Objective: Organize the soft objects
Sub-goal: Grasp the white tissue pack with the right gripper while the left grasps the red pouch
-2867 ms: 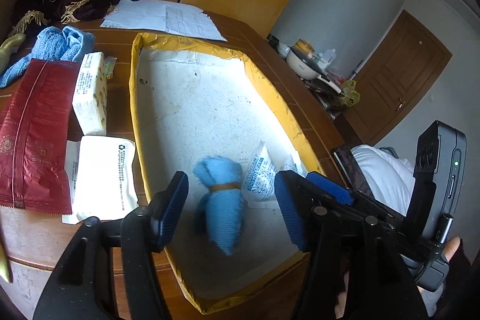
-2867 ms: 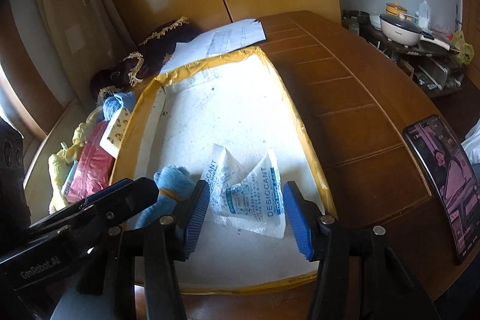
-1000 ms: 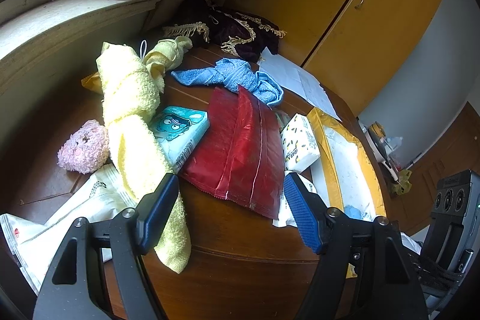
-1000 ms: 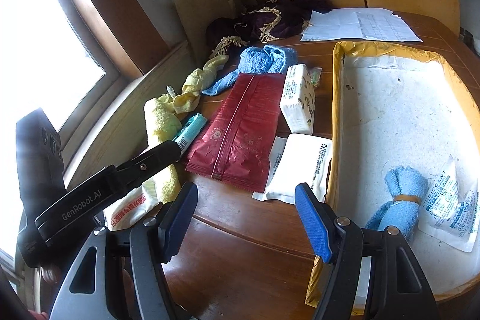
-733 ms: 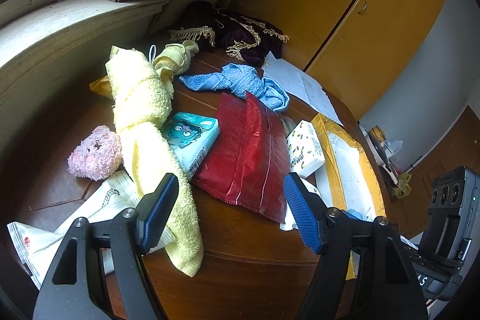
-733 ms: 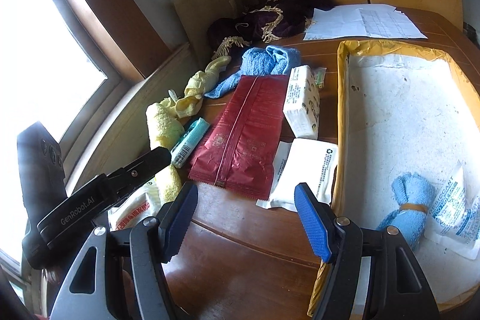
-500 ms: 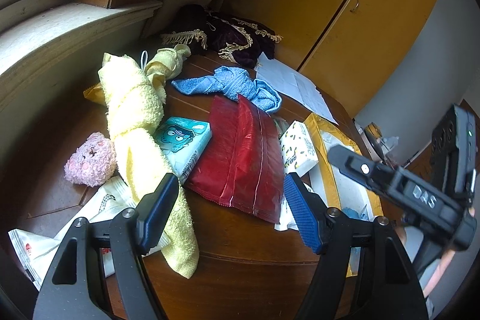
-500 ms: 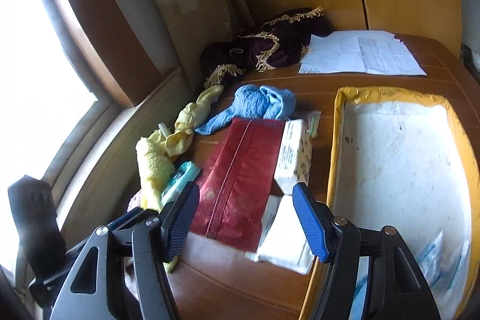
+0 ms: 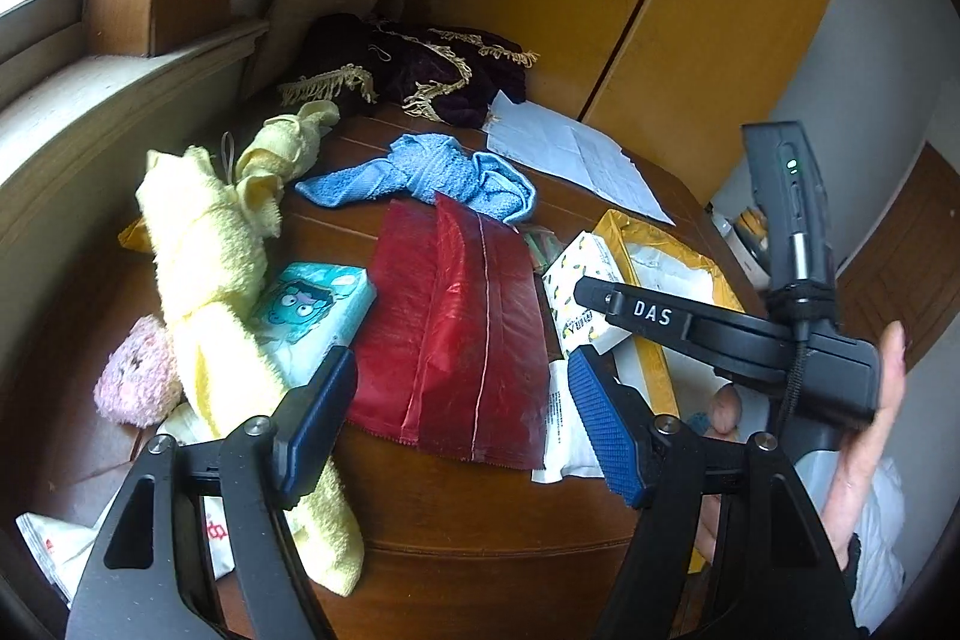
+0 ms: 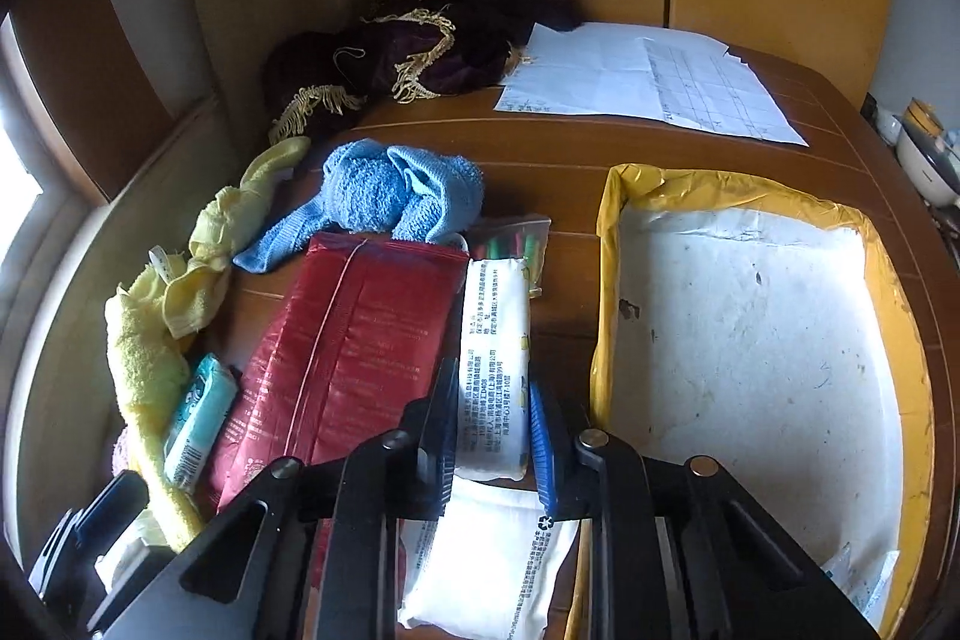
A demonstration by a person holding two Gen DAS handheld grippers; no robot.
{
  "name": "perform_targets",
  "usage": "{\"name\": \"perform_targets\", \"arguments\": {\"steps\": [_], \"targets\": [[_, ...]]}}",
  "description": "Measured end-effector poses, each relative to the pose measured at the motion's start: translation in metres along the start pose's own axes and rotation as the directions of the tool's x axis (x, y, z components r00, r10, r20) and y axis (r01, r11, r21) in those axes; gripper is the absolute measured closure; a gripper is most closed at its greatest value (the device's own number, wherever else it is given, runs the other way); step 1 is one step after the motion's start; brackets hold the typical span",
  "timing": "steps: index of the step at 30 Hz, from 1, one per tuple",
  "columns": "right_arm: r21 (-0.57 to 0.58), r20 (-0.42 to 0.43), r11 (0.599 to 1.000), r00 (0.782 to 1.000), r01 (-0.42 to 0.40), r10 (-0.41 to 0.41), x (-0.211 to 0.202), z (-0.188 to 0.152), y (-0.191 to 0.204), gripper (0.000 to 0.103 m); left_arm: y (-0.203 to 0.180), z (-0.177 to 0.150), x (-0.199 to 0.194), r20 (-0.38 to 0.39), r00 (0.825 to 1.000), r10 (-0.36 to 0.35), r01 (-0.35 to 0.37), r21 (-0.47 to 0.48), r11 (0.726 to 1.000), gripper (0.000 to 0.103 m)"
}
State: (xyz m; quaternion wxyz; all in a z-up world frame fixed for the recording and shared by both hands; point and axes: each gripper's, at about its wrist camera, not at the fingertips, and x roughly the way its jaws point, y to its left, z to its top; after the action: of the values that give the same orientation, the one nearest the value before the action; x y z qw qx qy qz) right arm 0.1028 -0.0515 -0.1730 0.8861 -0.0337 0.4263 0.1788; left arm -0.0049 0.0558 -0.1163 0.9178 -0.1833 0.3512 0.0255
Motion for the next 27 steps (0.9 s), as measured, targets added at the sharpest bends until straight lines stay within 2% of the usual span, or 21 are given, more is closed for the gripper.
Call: {"name": "perform_targets", "arguments": {"steps": [4, 9, 14, 15, 17, 20, 22, 23, 25, 27], "targets": [[0.063, 0.087, 0.994, 0.992, -0.092, 0.086, -0.037, -0.005, -0.013, 0.082, -0.020, 0.010, 0.025, -0.025, 0.998, 0.063, -0.060, 0.103, 0.993, 0.031], [0.103, 0.194, 0.981, 0.970, -0.166, 0.144, -0.077, -0.014, -0.034, 0.082, -0.040, 0.020, 0.063, -0.063, 0.990, 0.129, -0.115, 0.188, 0.975, 0.031], [0.136, 0.187, 0.975, 0.971, -0.174, 0.147, -0.081, -0.022, -0.050, 0.082, -0.055, 0.022, 0.103, -0.109, 0.956, 0.271, -0.233, 0.278, 0.932, 0.031], [0.140, 0.184, 0.975, 0.972, -0.174, 0.147, -0.081, -0.024, -0.053, 0.082, -0.054, 0.021, 0.107, -0.118, 0.951, 0.285, -0.244, 0.275, 0.930, 0.034], [0.146, 0.181, 0.975, 0.973, -0.170, 0.142, -0.080, -0.028, -0.058, 0.082, -0.054, 0.019, 0.108, -0.114, 0.950, 0.289, -0.253, 0.258, 0.932, 0.039], [0.167, 0.174, 0.970, 0.974, -0.177, 0.147, -0.076, -0.032, -0.066, 0.082, -0.058, 0.015, 0.106, -0.094, 0.947, 0.307, -0.271, 0.278, 0.922, 0.047], [0.174, 0.170, 0.968, 0.973, -0.183, 0.154, -0.075, -0.035, -0.070, 0.082, -0.057, 0.014, 0.102, -0.089, 0.950, 0.300, -0.267, 0.267, 0.926, 0.051], [0.175, 0.169, 0.967, 0.973, -0.183, 0.154, -0.075, -0.036, -0.072, 0.082, -0.054, 0.015, 0.099, -0.092, 0.956, 0.278, -0.249, 0.242, 0.938, 0.052], [0.179, 0.172, 0.966, 0.973, -0.184, 0.154, -0.076, -0.037, -0.075, 0.082, -0.044, 0.019, 0.091, -0.108, 0.975, 0.193, -0.174, 0.159, 0.972, 0.053], [0.185, 0.173, 0.964, 0.972, -0.192, 0.161, -0.076, -0.038, -0.077, 0.082, -0.035, 0.022, 0.081, -0.115, 0.987, 0.110, -0.101, 0.077, 0.992, 0.053]]}}
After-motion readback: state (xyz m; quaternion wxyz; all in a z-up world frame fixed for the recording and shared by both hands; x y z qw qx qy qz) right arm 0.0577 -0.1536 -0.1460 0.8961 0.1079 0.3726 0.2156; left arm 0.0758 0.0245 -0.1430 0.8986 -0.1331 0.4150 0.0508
